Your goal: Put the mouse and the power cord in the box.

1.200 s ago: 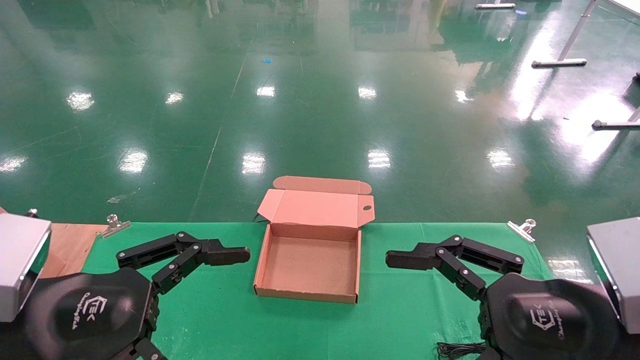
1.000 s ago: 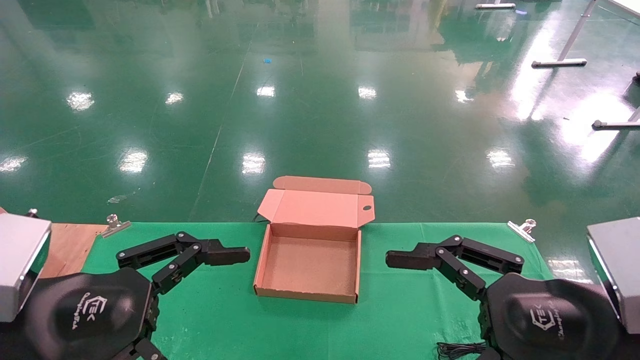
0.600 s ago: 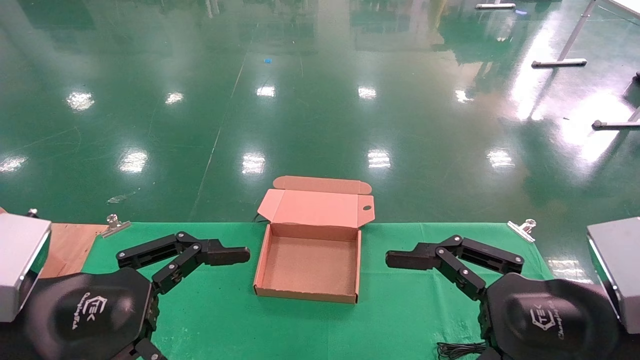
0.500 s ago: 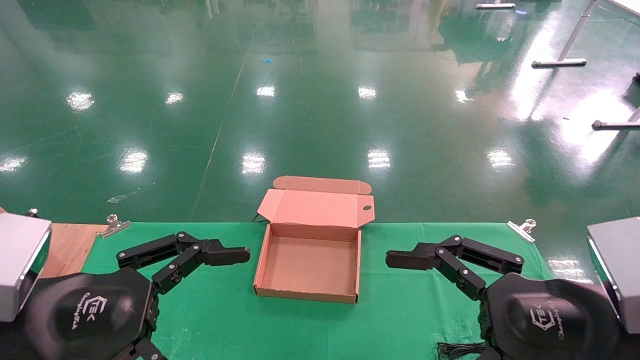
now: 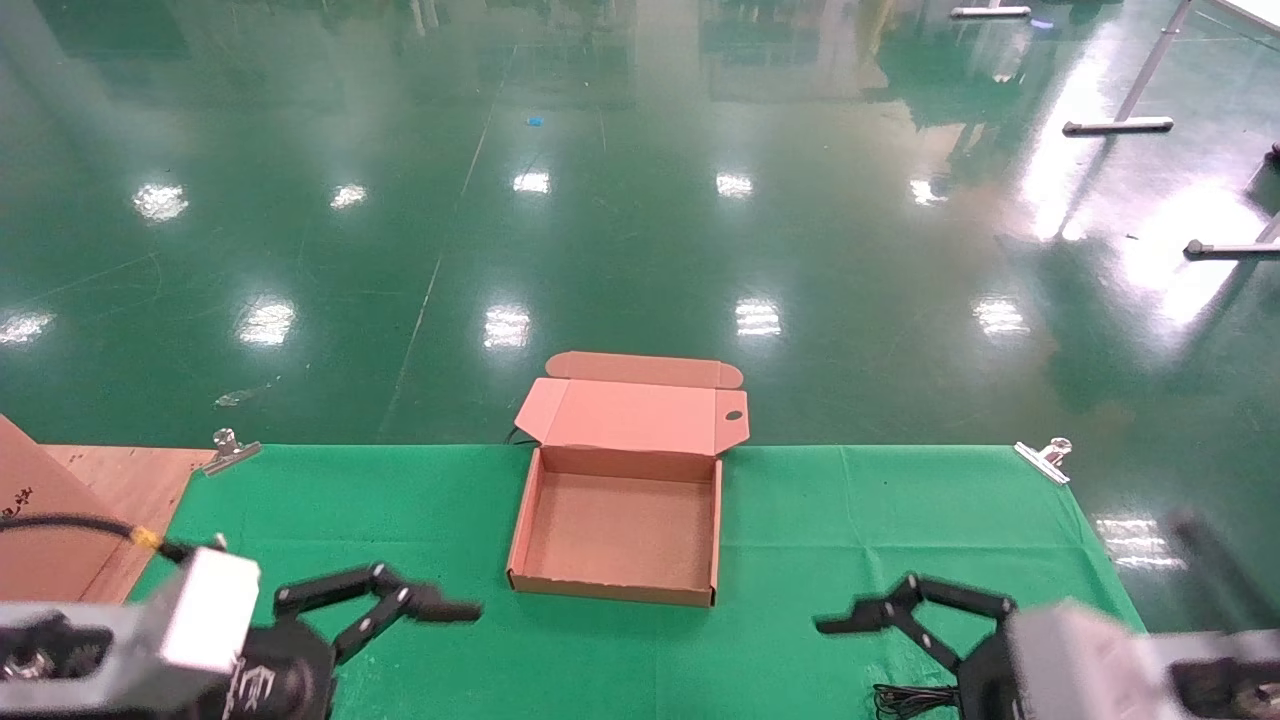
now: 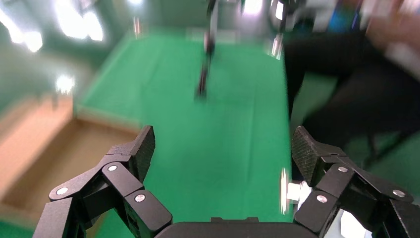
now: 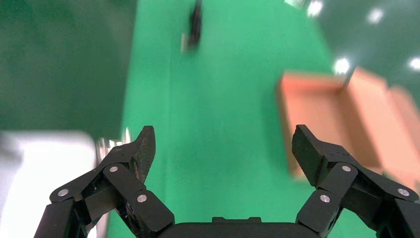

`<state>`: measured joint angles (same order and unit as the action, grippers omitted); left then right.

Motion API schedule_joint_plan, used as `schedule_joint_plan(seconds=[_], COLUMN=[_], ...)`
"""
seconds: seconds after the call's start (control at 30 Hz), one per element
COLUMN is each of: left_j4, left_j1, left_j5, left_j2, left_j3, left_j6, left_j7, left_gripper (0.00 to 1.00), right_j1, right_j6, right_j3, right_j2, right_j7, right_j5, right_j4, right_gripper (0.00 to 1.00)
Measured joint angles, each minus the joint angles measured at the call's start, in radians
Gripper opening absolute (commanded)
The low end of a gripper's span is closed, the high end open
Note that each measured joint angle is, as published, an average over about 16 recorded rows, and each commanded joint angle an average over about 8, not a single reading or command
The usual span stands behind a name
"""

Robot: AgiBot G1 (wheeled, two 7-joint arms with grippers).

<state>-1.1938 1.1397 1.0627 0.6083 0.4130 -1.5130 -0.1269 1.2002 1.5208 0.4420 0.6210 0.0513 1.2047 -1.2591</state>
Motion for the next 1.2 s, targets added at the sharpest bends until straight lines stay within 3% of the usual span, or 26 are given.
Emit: schedule_joint_plan(seconds=[0.33,0.57,0.87,1.2], left_j4=[0.162,0.296,0.455,0.615], left_j1=[0.075,0.133,0.179,0.203], left_j5=[0.352,0.569,0.725,0.751], left_j2=[0.035,0.084,0.148,0.199], left_j3=[0.121,0.195,0.256,0.272], left_j6=[0.055,0.132,0.212,0.235], left_j7=[0.124,0.222,0.317,0.406], left_gripper=[1.00,1.00,1.00,1.00], right_j1=[0.099,0.145,0.198,0.257], right_j6=[-0.058,-0.150,-0.268,-0.340], right_j3=[0.169,0.244,0.285,0.294], right_j2=[0.108,0.206,0.332,0.427], right_j7=[-0.121,-0.209,-0.351,-0.500], right_j5=[0.449,0.652,0.752,0.762], right_j4=[0.088,0.236,0.493,0.750], right_gripper=[1.00,1.00,1.00,1.00])
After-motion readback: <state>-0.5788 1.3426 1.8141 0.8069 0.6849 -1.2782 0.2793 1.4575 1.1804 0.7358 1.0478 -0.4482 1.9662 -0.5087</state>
